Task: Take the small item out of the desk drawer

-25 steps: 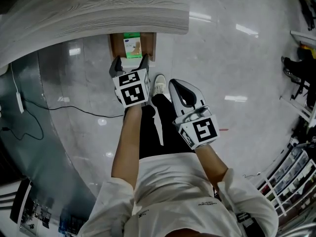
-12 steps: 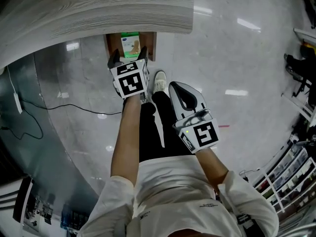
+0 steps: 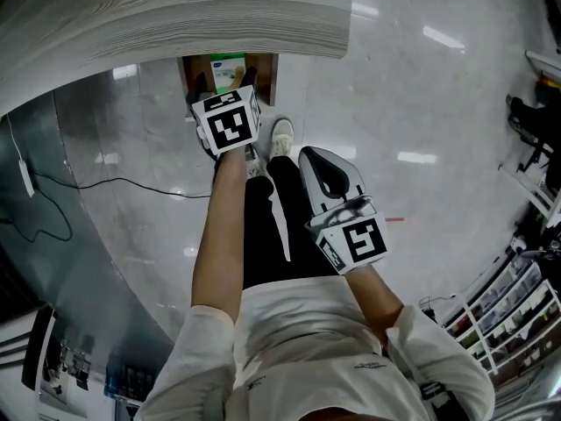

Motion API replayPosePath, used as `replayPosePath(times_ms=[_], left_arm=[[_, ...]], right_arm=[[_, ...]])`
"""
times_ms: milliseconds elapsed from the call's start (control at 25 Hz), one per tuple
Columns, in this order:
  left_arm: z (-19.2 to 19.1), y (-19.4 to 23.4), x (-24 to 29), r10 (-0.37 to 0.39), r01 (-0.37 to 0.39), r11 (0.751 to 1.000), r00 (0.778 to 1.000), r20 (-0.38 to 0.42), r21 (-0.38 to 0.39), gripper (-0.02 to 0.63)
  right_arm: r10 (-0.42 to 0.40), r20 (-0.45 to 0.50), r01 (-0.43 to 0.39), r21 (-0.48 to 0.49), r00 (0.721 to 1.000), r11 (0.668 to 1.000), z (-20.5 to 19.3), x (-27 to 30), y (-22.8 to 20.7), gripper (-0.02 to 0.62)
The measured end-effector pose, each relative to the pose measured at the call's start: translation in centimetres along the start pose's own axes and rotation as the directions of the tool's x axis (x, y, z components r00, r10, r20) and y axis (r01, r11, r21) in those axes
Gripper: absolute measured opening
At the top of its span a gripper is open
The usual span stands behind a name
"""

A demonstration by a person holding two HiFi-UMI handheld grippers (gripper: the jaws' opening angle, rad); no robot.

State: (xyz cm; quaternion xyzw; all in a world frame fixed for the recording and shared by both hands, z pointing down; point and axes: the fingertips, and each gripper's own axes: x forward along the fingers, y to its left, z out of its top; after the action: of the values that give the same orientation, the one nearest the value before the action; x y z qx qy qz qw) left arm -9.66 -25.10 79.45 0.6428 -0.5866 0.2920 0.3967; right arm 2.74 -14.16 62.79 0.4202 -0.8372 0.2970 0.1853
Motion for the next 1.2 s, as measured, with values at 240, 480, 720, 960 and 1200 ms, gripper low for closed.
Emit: replayPosePath(times_ms=[240, 480, 720, 960, 1200], left_arm=[[-0.5, 0.4, 1.5, 0.016, -0.016, 1.000, 1.000, -0.024, 0.004, 0.394], [-1.1, 0.7, 3.1, 0.036, -0.036, 0.999, 0.999, -0.035, 0.001, 0.393], [-1.1, 1.0, 4.2, 0.048, -0.048, 0.999, 0.998, -0.045, -0.001, 0.393], [-1.3, 1.0, 5.0, 0.051, -0.051, 0.999, 0.997, -0.066, -0.010, 0.393], [-1.1, 0.9, 5.2, 0.052, -0.053, 0.999, 0.996, -0.072, -0.012, 0.393]], right_arm=[[0.000, -0.008, 0.000, 0.008, 1.000, 1.000, -0.4, 0.0, -0.5, 0.031], [0.000, -0.015, 0.000, 0.011, 1.000, 1.000, -0.8, 0.2, -0.9, 0.031], [0.005, -0.025, -0.004, 0.017, 1.000, 1.000, -1.2, 0.4, -1.0, 0.031], [0.013, -0.050, -0.012, 0.023, 0.999, 1.000, -1.8, 0.4, -1.0, 0.032], [0.023, -0.059, -0.021, 0.032, 0.998, 0.999, -2.2, 0.6, -0.6, 0.031]])
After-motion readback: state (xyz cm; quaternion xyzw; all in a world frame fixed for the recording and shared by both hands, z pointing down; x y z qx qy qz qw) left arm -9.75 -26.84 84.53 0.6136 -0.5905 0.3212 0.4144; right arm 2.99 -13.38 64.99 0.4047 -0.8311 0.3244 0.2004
